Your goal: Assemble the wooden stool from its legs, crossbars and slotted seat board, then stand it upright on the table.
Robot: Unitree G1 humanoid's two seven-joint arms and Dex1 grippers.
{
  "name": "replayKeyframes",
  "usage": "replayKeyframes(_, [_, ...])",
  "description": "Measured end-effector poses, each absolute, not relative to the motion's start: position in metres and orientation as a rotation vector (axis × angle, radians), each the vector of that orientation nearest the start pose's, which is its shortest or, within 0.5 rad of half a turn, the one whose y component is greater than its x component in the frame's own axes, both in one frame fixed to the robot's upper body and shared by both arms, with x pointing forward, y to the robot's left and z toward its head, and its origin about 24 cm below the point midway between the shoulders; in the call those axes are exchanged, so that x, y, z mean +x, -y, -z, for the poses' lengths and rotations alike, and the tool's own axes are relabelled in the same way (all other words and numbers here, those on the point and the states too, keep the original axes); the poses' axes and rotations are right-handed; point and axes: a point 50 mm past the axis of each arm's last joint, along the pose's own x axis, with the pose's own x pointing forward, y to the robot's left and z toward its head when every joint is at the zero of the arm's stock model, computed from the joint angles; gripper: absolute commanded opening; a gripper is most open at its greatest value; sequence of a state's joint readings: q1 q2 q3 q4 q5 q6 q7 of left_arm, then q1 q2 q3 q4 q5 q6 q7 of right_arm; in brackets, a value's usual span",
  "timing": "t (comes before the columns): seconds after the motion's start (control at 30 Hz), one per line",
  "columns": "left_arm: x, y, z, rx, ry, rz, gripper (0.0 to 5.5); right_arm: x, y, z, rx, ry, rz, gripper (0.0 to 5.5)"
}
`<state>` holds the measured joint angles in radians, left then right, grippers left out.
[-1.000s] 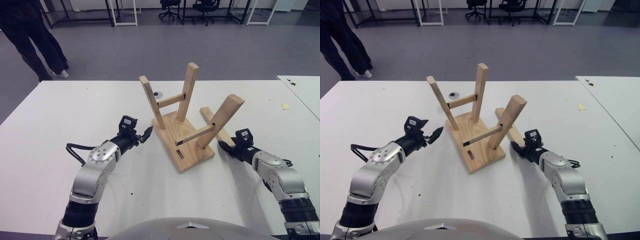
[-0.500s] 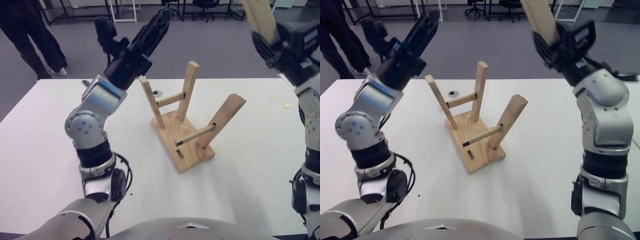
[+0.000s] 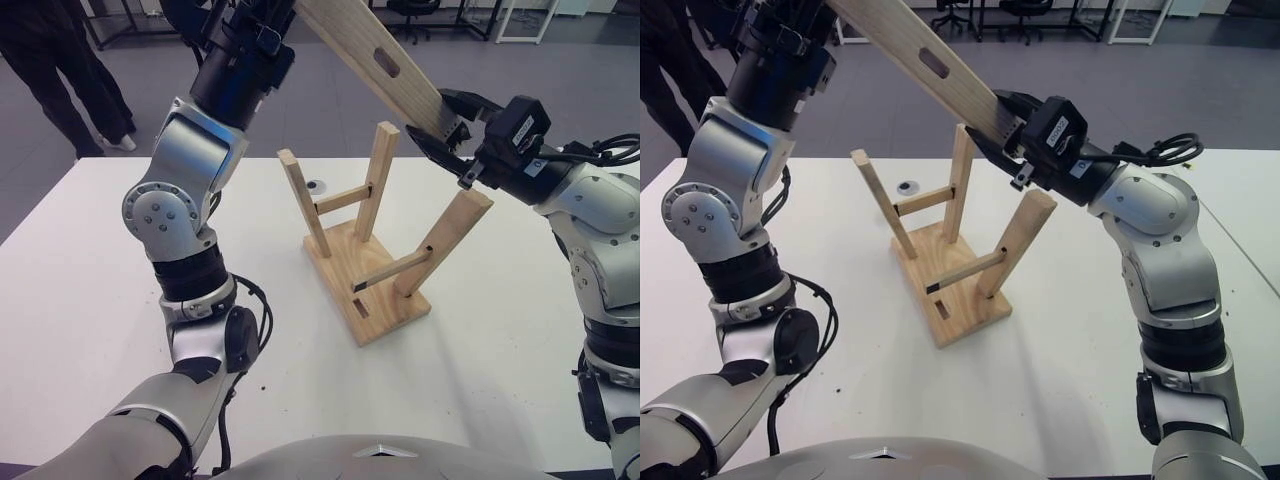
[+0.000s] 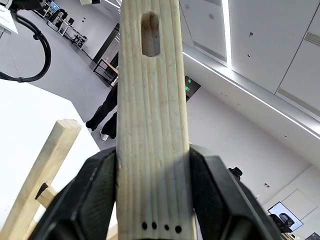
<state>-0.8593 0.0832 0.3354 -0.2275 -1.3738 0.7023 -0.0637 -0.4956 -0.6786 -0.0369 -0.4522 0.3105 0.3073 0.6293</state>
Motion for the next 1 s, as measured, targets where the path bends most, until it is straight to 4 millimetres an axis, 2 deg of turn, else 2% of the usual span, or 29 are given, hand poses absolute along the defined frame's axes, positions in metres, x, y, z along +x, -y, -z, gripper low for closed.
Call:
replayKeyframes(0.1, [0.286, -0.109, -0.3, -0.905, 0.395, 1.025, 1.13, 0.26, 0.159, -0.255, -0.586, 0.474, -0.783, 2.07])
replayKeyframes(0.23, [0.286, -0.114, -0.296, -0.881, 0.406, 0.988, 1.04, 0.257, 0.156, -0.256, -0.57, 0.474, -0.807, 2.07])
replayKeyframes(0.27, [0.286, -0.114, -0.296, -0.879, 0.407, 0.987, 1.04, 0.257, 0.156, -0.255, -0.566, 0.472, -0.808, 2.43])
replayKeyframes(0.4, [0.286, -0.112, -0.295, -0.86, 0.39, 0.99, 1.03, 0.255, 0.158, -0.256, -0.561, 0.465, -0.802, 3.17])
replayKeyframes(0.43, [0.285, -0.116, -0.297, -0.841, 0.4, 0.979, 1.03, 0.255, 0.162, -0.252, -0.562, 0.433, -0.79, 3.37])
replayKeyframes(0.5, [0.283, -0.129, -0.3, -0.73, 0.431, 0.921, 1.03, 0.257, 0.176, -0.245, -0.559, 0.367, -0.75, 3.41])
replayKeyframes(0.53, [0.282, -0.142, -0.294, -0.64, 0.424, 0.869, 1.03, 0.26, 0.196, -0.25, -0.562, 0.347, -0.666, 3.41])
replayKeyframes(0.57, [0.282, -0.146, -0.29, -0.616, 0.414, 0.845, 1.03, 0.261, 0.204, -0.252, -0.563, 0.345, -0.631, 3.41])
replayKeyframes(0.6, [0.278, -0.151, -0.279, -0.579, 0.377, 0.822, 1.03, 0.268, 0.226, -0.253, -0.57, 0.299, -0.537, 3.41])
replayKeyframes(0.63, [0.276, -0.152, -0.273, -0.564, 0.355, 0.814, 1.03, 0.273, 0.239, -0.248, -0.591, 0.254, -0.483, 3.41])
replayKeyframes(0.67, [0.27, -0.149, -0.265, -0.548, 0.325, 0.822, 1.03, 0.28, 0.254, -0.227, -0.641, 0.136, -0.438, 3.41])
replayKeyframes(0.73, [0.261, -0.144, -0.25, -0.523, 0.267, 0.825, 1.03, 0.285, 0.263, -0.157, -0.675, -0.121, -0.483, 3.41])
replayKeyframes(0.8, [0.253, -0.142, -0.231, -0.461, 0.197, 0.798, 1.03, 0.28, 0.254, -0.103, -0.698, -0.253, -0.573, 3.41])
replayKeyframes(0.87, [0.243, -0.147, -0.197, -0.318, 0.064, 0.706, 1.03, 0.26, 0.232, -0.044, -0.706, -0.365, -0.711, 3.41])
replayKeyframes(0.93, [0.236, -0.148, -0.189, -0.305, 0.037, 0.682, 1.03, 0.257, 0.216, -0.04, -0.728, -0.319, -0.793, 3.41])
replayKeyframes(1.0, [0.227, -0.15, -0.196, -0.375, 0.075, 0.68, 1.03, 0.248, 0.201, -0.04, -0.714, -0.3, -0.893, 3.41])
